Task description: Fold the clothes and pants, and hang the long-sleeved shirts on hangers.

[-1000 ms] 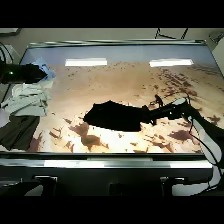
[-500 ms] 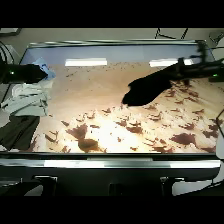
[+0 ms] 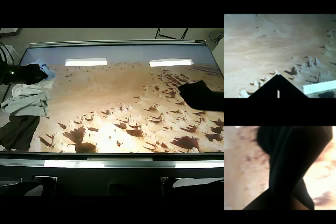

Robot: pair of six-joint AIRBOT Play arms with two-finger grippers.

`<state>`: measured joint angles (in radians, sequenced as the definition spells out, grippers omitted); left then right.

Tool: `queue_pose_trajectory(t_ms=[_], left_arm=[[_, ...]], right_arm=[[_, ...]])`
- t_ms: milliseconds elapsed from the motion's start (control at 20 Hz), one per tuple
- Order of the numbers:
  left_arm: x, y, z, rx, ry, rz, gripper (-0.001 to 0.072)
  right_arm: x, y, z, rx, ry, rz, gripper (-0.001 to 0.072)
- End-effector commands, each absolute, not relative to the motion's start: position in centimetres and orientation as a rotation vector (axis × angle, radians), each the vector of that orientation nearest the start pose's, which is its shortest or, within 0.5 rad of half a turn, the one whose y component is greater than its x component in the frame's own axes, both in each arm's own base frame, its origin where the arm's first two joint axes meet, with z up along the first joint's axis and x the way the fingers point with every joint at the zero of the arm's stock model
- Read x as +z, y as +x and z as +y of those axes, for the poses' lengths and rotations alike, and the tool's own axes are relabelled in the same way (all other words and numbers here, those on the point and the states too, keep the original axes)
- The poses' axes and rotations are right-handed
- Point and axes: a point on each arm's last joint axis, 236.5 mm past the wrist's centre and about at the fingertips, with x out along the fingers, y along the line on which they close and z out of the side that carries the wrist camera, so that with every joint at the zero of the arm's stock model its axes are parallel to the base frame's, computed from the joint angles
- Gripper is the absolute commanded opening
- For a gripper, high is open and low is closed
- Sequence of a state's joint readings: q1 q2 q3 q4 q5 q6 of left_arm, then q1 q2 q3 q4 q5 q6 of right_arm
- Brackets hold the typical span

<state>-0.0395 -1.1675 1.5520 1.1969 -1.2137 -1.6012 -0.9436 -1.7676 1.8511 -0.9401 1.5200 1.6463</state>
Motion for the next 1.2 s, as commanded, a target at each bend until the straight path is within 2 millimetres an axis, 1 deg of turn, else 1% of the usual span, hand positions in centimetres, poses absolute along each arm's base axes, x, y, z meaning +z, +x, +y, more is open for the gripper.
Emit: queue_pose_trajectory(t_ms=[0, 150, 200, 350, 450, 500, 550, 650, 750, 800, 850, 900, 950, 1000, 1050, 1100, 1150], left_arm=[[21.8, 41.5, -9.7, -0.287, -0.31, 0.838, 0.0026], [21.8, 41.5, -9.7, -0.283, -0.32, 0.84, 0.0026], [21.8, 41.5, -9.7, -0.283, -0.32, 0.84, 0.0026], [21.8, 41.5, -9.7, -0.283, -0.319, 0.84, 0.0026], [21.8, 41.5, -9.7, -0.283, -0.319, 0.839, 0.0026], [21.8, 41.5, -9.7, -0.283, -0.319, 0.839, 0.0026], [21.8, 41.5, -9.7, -0.283, -0.319, 0.839, 0.0026], [21.8, 41.5, -9.7, -0.284, -0.316, 0.839, 0.0026], [21.8, 41.5, -9.7, -0.284, -0.316, 0.839, 0.0026], [21.8, 41.5, -9.7, -0.284, -0.315, 0.839, 0.0026], [21.8, 41.5, -9.7, -0.284, -0.315, 0.839, 0.0026], [21.8, 41.5, -9.7, -0.284, -0.316, 0.839, 0.0026], [21.9, 41.5, -9.7, -0.284, -0.316, 0.837, 0.0026], [22.0, 41.6, -9.7, -0.284, -0.316, 0.832, 0.0026], [22.5, 41.8, -9.7, -0.291, -0.3, 0.813, 0.0025], [23.3, 42.3, -9.5, -0.296, -0.273, 0.77, 0.0025], [24.5, 43.2, -9.0, -0.277, -0.262, 0.713, 0.0024]], right_arm=[[0.4, 29.0, -33.7, -0.61, 1.156, 1.19, 0.0038], [-2.9, 23.8, -32.0, -0.728, 1.135, 1.351, 0.0038], [-3.7, 22.5, -31.2, -0.766, 1.138, 1.372, 0.0038], [-4.9, 19.4, -28.8, -0.842, 1.117, 1.404, 0.0038], [-5.5, 17.2, -27.8, -0.895, 1.081, 1.43, 0.004], [-5.8, 16.3, -27.6, -0.915, 1.056, 1.444, 0.004], [-6.2, 15.9, -27.4, -0.923, 1.047, 1.452, 0.004], [-6.9, 15.4, -26.6, -0.917, 1.057, 1.475, 0.004], [-6.8, 15.2, -26.8, -0.924, 1.047, 1.479, 0.0049], [-6.6, 15.2, -26.7, -0.924, 1.048, 1.48, 0.0153], [-6.3, 15.2, -26.6, -0.92, 1.053, 1.483, 0.0411], [-5.5, 15.3, -26.6, -0.906, 1.052, 1.488, 0.0699], [-4.2, 15.9, -27.1, -0.879, 1.034, 1.479, 0.0692], [-2.0, 17.4, -28.4, -0.866, 1.015, 1.413, 0.0692], [0.9, 19.8, -30.2, -0.844, 0.989, 1.301, 0.0691], [5.0, 23.3, -31.9, -0.791, 0.941, 1.15, 0.0691], [9.6, 26.8, -33.3, -0.74, 0.85, 1.004, 0.069]])
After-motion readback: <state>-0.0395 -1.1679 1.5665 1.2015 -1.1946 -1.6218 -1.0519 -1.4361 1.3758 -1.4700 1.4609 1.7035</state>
